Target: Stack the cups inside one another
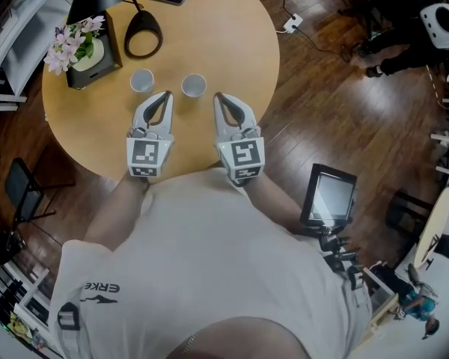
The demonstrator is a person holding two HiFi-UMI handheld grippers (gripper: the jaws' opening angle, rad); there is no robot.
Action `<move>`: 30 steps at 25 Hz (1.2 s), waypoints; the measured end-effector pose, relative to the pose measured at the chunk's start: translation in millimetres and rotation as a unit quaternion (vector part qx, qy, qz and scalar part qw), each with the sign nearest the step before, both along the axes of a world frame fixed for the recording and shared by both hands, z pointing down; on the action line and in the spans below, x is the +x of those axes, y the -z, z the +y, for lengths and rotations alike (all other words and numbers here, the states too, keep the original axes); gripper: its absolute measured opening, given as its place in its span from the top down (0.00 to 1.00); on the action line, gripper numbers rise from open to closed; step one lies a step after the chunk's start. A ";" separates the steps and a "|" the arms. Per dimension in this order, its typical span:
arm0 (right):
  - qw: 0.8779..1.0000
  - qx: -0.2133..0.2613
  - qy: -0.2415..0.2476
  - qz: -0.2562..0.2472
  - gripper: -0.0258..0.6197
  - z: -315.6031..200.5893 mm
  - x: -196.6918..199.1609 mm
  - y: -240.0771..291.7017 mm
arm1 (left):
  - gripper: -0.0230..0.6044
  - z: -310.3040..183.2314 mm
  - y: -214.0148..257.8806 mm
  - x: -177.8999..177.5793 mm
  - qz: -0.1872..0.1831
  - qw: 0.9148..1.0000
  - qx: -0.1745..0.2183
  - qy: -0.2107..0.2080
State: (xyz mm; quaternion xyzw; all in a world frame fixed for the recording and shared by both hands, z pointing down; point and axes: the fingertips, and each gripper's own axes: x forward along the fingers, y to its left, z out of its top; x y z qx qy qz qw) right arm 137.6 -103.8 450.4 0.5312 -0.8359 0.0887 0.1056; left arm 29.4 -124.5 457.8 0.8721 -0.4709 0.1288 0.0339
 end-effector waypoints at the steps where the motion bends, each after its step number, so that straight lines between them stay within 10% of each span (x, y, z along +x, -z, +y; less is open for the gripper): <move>1: 1.000 -0.007 0.001 0.001 0.94 -1.2 0.6 -7.4 | 0.96 -0.9 -7.4 0.4 -0.003 1.000 -0.007 0.001; 25: 0.985 -0.166 0.039 0.038 0.93 -9.9 -18.1 -167.3 | 0.96 5.6 -147.3 -6.3 -0.038 0.987 -0.156 0.001; 30: 0.978 -0.189 0.062 0.058 0.77 -14.5 -25.7 -183.1 | 0.96 7.3 -155.0 -4.8 -0.037 0.986 -0.165 -0.004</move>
